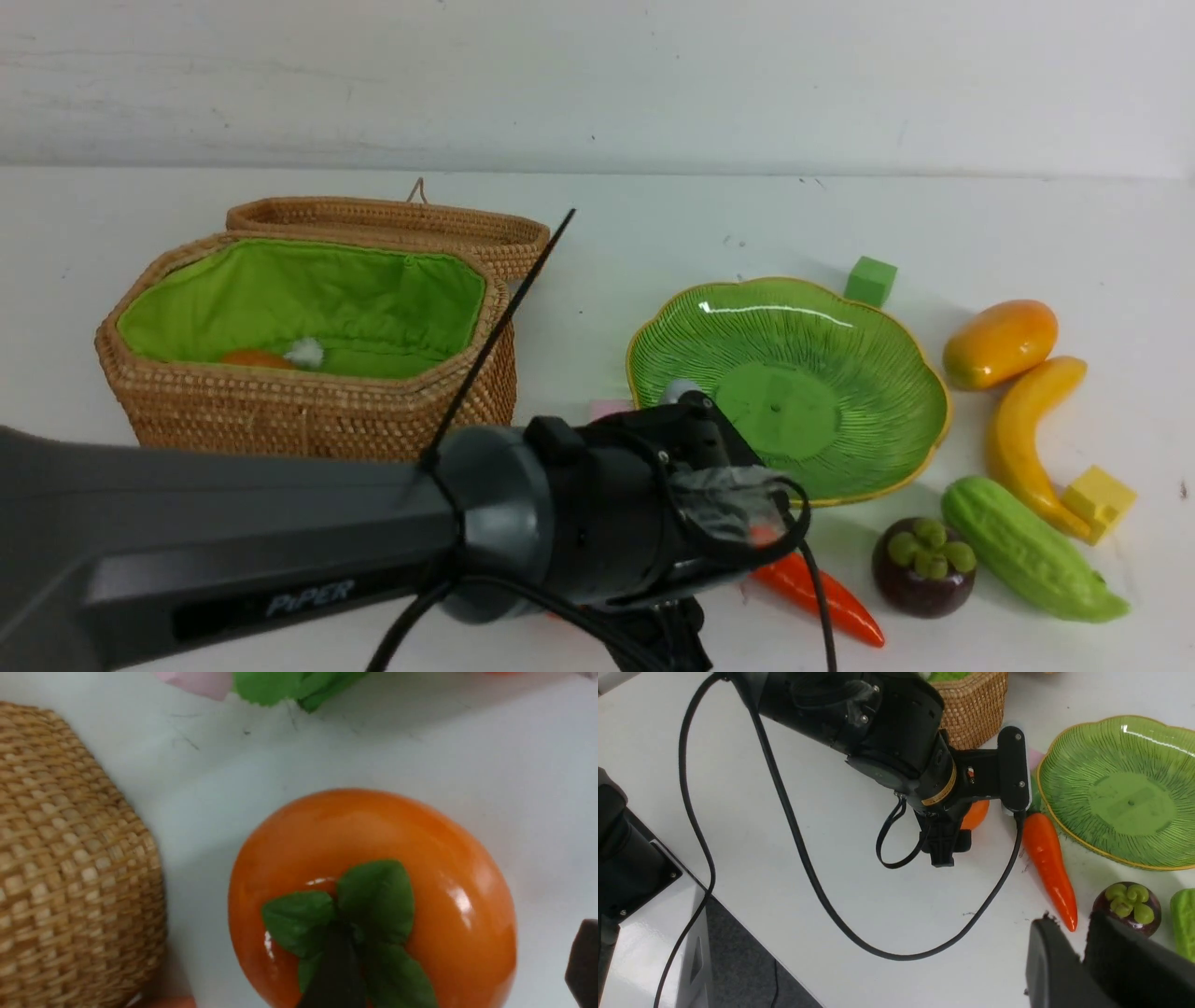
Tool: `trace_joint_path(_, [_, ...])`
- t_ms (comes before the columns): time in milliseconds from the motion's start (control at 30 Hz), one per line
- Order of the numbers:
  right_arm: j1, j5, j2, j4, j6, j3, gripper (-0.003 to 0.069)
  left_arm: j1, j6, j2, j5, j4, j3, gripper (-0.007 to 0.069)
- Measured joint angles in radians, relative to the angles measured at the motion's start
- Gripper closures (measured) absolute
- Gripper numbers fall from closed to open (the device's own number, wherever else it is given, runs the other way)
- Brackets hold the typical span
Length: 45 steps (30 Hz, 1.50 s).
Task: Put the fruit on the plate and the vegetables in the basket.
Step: Grab a tomato with your left arm and place it on the plate on the right.
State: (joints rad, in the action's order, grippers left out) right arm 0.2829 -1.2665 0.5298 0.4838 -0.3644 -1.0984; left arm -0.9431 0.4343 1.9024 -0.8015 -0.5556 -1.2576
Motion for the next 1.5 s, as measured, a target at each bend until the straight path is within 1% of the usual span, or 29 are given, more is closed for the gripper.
trace_joint_path(167, [0.000, 0.000, 0.000, 0.000, -0.001, 0.000, 0.0533, 0.000, 0.013, 0.022, -0.017, -0.060, -0.001, 0.0050])
trace_joint_path(267, [0.000, 0.000, 0.000, 0.000, -0.001, 0.000, 0.0532, 0.000, 0.032, 0.031, -0.028, -0.083, -0.003, 0.0094])
trace_joint_path(333, [0.000, 0.000, 0.000, 0.000, -0.001, 0.000, 0.0532, 0.000, 0.053, 0.035, -0.033, -0.103, -0.005, 0.0150])
trace_joint_path(367, [0.000, 0.000, 0.000, 0.000, -0.001, 0.000, 0.0532, 0.000, 0.064, 0.037, -0.033, -0.109, -0.007, 0.0163])
trace_joint_path(500, [0.000, 0.000, 0.000, 0.000, -0.001, 0.000, 0.0531, -0.001, 0.078, 0.045, -0.032, -0.137, -0.009, 0.0164])
trace_joint_path(733, [0.000, 0.000, 0.000, 0.000, -0.002, 0.000, 0.0531, -0.001, 0.079, 0.046, -0.029, -0.143, -0.009, 0.0164])
trace_joint_path(833, [0.000, 0.000, 0.000, 0.000, -0.002, 0.000, 0.0531, -0.001, 0.078, 0.032, -0.024, -0.132, -0.008, 0.0164])
trace_joint_path(900, [0.000, 0.000, 0.000, 0.000, -0.003, 0.000, 0.0531, 0.000, 0.077, 0.022, -0.016, -0.114, -0.006, 0.0164])
trace_joint_path(933, [0.000, 0.000, 0.000, 0.000, -0.003, 0.000, 0.0531, 0.000, 0.071, 0.000, 0.000, -0.083, -0.001, 0.0164])
trace_joint_path(1000, [0.000, 0.000, 0.000, 0.000, -0.003, 0.000, 0.0531, 0.000, 0.066, -0.014, 0.012, -0.073, 0.000, 0.0164])
trace_joint_path(1500, [0.000, 0.000, 0.000, -0.005, -0.003, 0.000, 0.0531, -0.001, 0.035, -0.098, 0.003, -0.065, -0.002, 0.0165])
